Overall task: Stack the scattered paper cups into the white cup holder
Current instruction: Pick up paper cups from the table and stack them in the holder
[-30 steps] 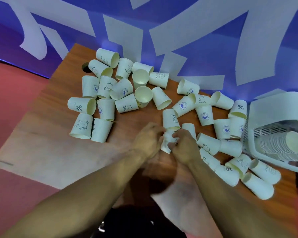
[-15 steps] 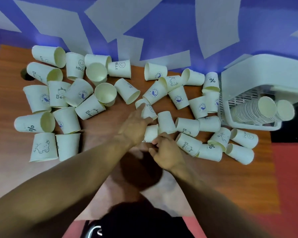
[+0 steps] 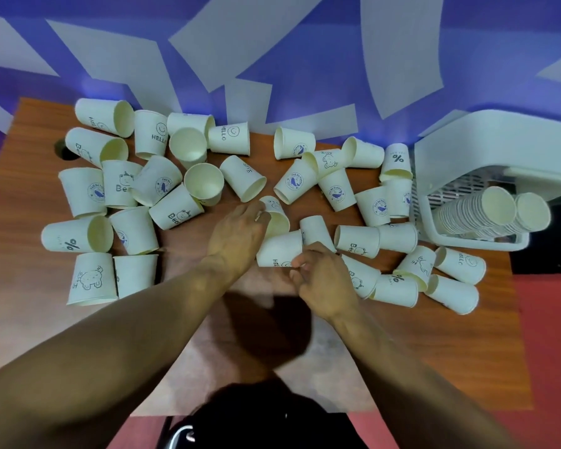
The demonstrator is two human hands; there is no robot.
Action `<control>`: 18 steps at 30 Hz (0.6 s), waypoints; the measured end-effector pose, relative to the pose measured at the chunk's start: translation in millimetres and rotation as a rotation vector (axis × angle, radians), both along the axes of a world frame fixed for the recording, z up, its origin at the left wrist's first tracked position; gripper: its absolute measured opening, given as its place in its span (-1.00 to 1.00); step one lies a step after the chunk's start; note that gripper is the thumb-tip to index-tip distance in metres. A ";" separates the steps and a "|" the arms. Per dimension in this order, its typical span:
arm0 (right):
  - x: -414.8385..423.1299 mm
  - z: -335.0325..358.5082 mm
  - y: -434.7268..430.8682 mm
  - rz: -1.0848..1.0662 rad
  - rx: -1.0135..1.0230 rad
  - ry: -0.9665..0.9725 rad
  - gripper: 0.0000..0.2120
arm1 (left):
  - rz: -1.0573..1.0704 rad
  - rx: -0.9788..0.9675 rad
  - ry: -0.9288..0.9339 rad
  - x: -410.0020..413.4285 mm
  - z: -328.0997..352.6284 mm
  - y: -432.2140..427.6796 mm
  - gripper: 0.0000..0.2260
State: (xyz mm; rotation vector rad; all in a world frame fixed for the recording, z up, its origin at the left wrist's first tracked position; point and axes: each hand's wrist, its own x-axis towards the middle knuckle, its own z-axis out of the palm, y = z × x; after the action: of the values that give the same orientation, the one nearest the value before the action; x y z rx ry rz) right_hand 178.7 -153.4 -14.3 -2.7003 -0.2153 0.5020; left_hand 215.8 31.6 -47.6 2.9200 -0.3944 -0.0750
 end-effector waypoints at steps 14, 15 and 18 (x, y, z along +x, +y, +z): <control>-13.0 42.6 -14.4 -0.070 0.283 -0.262 -0.86 | 0.184 -0.051 0.074 -24.5 12.1 5.0 -0.76; -13.7 45.8 -18.7 -0.066 0.291 -0.278 -0.85 | 0.207 -0.055 0.047 -25.3 13.9 2.7 -0.80; -11.9 55.1 -35.6 -0.060 0.308 -0.350 -0.87 | 0.235 -0.083 -0.050 -24.4 25.9 -6.9 -0.86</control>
State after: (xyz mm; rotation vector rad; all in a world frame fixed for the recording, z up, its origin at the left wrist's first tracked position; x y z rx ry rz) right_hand 166.8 -189.0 40.8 -2.4625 -0.2789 -0.0269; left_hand 191.4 24.7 -21.7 2.8664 -0.0584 0.0480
